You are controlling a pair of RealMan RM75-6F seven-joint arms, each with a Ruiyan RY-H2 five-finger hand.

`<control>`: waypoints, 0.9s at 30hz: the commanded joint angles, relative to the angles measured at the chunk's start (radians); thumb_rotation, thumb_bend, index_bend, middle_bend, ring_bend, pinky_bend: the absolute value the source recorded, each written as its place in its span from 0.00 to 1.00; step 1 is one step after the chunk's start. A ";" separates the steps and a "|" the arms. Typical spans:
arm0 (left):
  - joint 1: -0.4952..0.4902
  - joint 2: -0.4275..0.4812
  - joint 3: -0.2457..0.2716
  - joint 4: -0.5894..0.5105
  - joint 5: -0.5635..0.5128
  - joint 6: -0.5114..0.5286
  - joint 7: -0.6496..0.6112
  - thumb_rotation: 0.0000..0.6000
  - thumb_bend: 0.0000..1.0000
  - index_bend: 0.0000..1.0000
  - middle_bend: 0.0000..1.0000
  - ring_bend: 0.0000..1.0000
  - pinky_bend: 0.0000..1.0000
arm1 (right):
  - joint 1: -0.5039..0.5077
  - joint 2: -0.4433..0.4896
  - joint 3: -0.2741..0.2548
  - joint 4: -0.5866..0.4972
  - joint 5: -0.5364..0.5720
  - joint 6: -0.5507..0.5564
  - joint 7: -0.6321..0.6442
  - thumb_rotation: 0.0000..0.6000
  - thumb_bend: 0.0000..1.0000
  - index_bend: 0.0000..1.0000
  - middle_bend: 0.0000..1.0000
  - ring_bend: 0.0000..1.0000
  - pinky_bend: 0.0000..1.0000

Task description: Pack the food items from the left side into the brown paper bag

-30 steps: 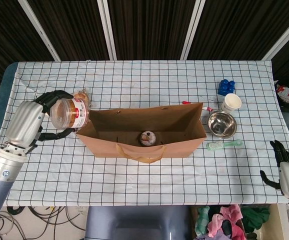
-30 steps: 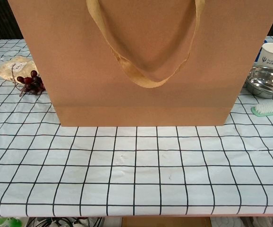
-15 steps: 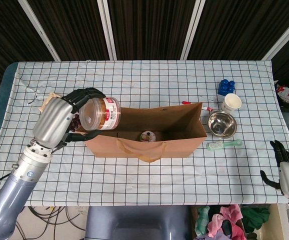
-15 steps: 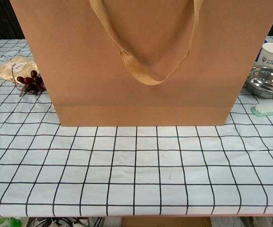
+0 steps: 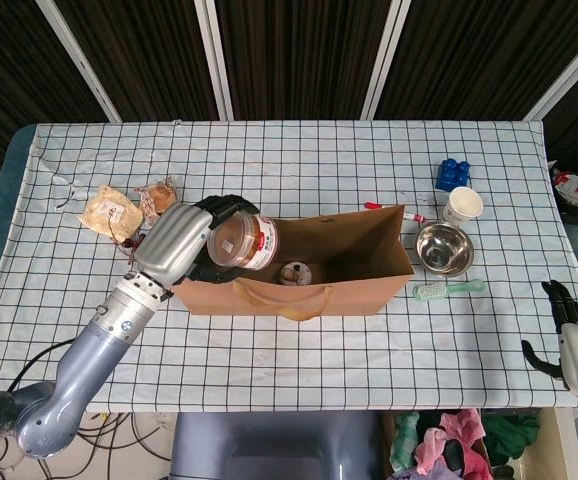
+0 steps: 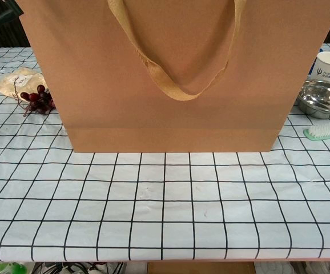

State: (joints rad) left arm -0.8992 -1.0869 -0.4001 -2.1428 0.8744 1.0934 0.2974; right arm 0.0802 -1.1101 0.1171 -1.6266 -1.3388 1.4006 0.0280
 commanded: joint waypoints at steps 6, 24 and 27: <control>-0.022 0.071 0.006 -0.041 -0.068 -0.083 -0.013 1.00 0.02 0.15 0.10 0.01 0.19 | 0.001 -0.003 0.000 0.003 -0.005 0.003 -0.003 1.00 0.27 0.03 0.03 0.14 0.27; 0.078 0.198 0.031 0.007 0.069 0.025 -0.008 1.00 0.01 0.13 0.09 0.00 0.12 | 0.000 -0.006 0.001 0.002 -0.008 0.010 -0.004 1.00 0.27 0.03 0.03 0.14 0.27; 0.093 0.184 0.072 0.080 0.113 0.100 0.112 1.00 0.01 0.13 0.09 0.00 0.12 | 0.000 -0.006 0.000 0.002 -0.009 0.009 -0.006 1.00 0.27 0.03 0.03 0.14 0.27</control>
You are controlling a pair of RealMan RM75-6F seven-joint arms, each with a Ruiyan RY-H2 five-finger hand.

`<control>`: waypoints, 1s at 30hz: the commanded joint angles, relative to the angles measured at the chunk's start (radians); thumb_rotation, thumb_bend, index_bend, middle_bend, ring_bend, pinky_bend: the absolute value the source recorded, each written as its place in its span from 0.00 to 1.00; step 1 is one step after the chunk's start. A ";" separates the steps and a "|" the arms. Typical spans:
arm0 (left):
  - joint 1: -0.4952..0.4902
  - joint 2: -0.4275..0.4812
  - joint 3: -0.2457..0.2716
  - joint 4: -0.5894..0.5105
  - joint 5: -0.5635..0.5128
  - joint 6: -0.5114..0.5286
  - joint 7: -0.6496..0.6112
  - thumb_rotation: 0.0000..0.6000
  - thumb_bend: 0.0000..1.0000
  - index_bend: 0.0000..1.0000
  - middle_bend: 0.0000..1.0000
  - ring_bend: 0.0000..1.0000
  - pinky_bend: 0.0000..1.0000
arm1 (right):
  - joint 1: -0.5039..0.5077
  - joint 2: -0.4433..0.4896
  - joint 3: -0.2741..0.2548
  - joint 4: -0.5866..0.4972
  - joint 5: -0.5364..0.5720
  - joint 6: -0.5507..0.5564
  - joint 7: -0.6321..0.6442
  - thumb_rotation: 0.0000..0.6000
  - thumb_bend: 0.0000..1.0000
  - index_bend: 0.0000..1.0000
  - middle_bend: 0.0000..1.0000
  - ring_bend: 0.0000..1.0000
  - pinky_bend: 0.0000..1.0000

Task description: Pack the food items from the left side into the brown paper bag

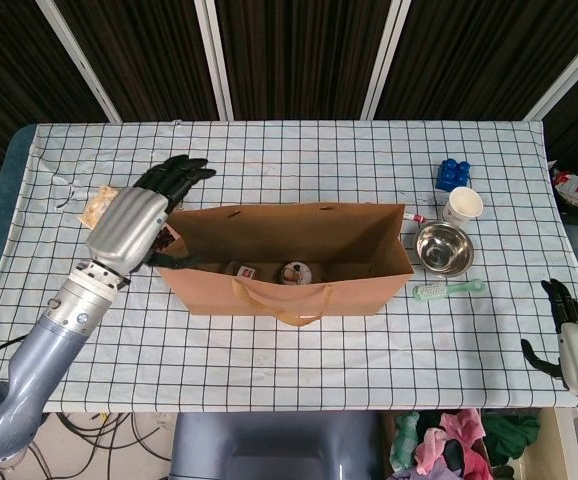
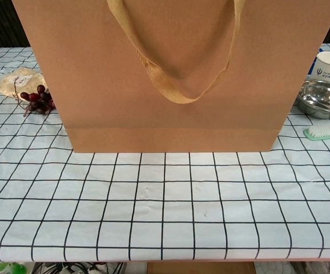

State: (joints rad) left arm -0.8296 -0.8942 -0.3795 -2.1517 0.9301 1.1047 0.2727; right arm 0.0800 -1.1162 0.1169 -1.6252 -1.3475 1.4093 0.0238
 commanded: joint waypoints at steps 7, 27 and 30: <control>0.097 -0.038 0.079 0.116 0.127 0.251 0.191 1.00 0.01 0.13 0.11 0.00 0.15 | 0.001 -0.002 0.001 0.001 0.003 -0.001 -0.004 1.00 0.27 0.03 0.03 0.14 0.27; 0.147 -0.201 0.147 0.369 0.000 0.151 0.210 1.00 0.01 0.13 0.11 0.00 0.16 | 0.003 -0.004 0.001 0.005 0.002 -0.002 -0.006 1.00 0.27 0.03 0.03 0.14 0.27; 0.130 -0.258 0.149 0.449 -0.027 0.098 0.188 1.00 0.01 0.13 0.11 0.00 0.16 | 0.003 -0.004 0.002 0.005 0.004 -0.003 -0.006 1.00 0.27 0.03 0.03 0.14 0.27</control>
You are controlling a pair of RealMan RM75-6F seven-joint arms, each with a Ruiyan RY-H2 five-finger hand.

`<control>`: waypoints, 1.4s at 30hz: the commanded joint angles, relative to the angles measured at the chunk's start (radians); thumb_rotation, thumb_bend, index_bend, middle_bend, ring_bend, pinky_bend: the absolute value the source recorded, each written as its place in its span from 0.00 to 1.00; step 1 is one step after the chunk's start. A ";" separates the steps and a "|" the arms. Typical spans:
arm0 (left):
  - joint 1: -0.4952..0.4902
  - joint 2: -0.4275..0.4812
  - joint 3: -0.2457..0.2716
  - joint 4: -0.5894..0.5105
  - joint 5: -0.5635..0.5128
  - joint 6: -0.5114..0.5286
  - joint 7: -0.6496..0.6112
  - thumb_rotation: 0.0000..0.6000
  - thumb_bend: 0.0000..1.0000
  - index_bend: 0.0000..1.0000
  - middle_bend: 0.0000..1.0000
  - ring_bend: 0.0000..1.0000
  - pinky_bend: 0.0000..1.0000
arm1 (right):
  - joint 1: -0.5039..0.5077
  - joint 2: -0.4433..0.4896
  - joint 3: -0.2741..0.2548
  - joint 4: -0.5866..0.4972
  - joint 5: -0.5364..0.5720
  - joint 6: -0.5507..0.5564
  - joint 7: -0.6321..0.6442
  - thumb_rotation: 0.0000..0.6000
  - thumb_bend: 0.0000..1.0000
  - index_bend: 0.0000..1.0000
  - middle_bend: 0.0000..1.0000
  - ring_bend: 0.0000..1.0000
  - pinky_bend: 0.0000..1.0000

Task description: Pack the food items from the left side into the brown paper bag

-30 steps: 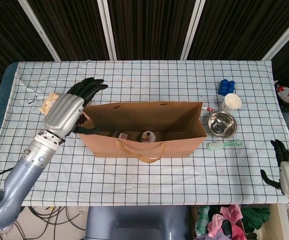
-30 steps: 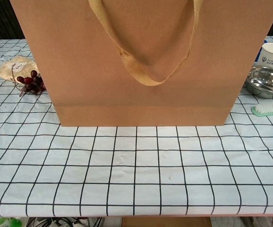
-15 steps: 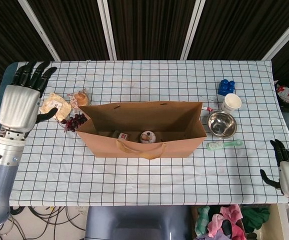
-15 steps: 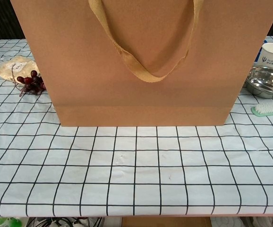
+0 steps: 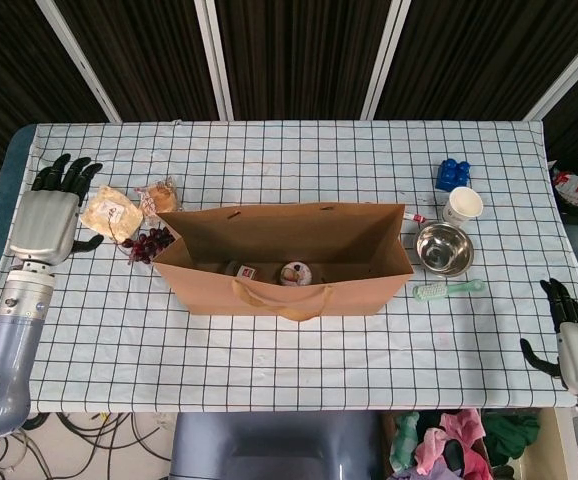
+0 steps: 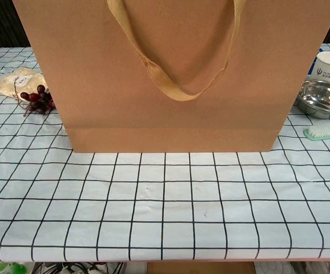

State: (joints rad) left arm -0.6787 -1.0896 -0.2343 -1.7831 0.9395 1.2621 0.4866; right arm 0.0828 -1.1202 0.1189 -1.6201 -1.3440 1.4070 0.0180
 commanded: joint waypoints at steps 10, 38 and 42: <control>-0.098 -0.287 0.040 0.351 -0.115 -0.289 -0.065 1.00 0.01 0.13 0.11 0.00 0.16 | 0.000 0.002 0.004 -0.001 0.010 -0.002 0.000 1.00 0.27 0.03 0.03 0.14 0.27; -0.157 -0.526 0.048 0.708 -0.183 -0.445 -0.066 1.00 0.11 0.26 0.31 0.21 0.32 | 0.000 0.003 0.007 0.001 0.014 -0.005 0.014 1.00 0.27 0.03 0.03 0.14 0.27; -0.157 -0.537 0.050 0.728 -0.193 -0.444 -0.045 1.00 0.20 0.29 0.35 0.24 0.36 | -0.001 0.003 0.007 -0.001 0.014 -0.004 0.016 1.00 0.27 0.03 0.03 0.14 0.27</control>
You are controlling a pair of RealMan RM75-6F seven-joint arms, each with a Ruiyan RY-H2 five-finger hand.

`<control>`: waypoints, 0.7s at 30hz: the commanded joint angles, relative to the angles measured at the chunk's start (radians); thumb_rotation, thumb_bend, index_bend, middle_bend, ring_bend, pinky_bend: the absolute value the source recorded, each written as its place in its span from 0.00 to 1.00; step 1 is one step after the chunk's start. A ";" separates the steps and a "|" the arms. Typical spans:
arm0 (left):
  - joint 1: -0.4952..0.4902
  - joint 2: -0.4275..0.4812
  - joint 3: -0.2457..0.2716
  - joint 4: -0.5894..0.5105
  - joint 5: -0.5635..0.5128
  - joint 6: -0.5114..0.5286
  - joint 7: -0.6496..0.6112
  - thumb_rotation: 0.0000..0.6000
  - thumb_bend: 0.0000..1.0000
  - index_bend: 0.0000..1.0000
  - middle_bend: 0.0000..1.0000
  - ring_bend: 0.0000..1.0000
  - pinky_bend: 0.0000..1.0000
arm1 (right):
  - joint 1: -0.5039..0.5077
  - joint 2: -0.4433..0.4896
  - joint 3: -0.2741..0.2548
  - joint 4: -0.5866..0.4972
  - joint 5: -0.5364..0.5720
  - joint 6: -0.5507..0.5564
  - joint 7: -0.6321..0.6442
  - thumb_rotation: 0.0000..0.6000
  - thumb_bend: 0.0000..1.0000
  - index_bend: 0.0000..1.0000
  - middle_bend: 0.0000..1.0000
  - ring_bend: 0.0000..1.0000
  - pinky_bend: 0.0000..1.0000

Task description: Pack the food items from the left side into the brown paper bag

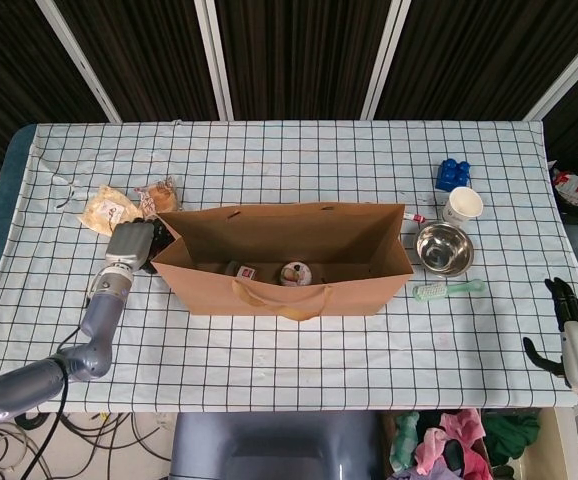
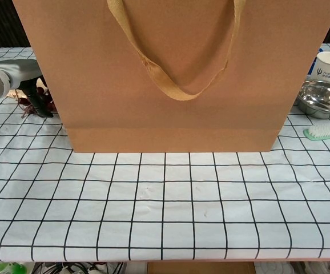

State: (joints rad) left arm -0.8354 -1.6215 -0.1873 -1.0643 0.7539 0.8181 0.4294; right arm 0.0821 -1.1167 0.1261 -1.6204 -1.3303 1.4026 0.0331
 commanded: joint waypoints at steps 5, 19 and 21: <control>-0.003 -0.009 0.002 0.021 -0.040 -0.002 0.052 1.00 0.22 0.32 0.37 0.26 0.39 | 0.000 0.000 0.000 0.000 0.000 0.001 0.001 1.00 0.27 0.03 0.03 0.14 0.27; 0.021 0.029 -0.029 -0.037 -0.033 0.091 0.090 1.00 0.51 0.57 0.63 0.52 0.64 | -0.002 0.004 0.002 -0.004 0.004 -0.003 0.018 1.00 0.27 0.03 0.03 0.14 0.27; 0.029 0.055 -0.034 -0.079 -0.018 0.112 0.087 1.00 0.52 0.58 0.64 0.53 0.65 | -0.001 0.003 0.001 -0.004 0.001 -0.002 0.015 1.00 0.27 0.03 0.03 0.14 0.27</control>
State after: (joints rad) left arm -0.8147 -1.5895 -0.2134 -1.1115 0.7250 0.9102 0.5178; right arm 0.0809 -1.1134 0.1274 -1.6243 -1.3291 1.4003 0.0484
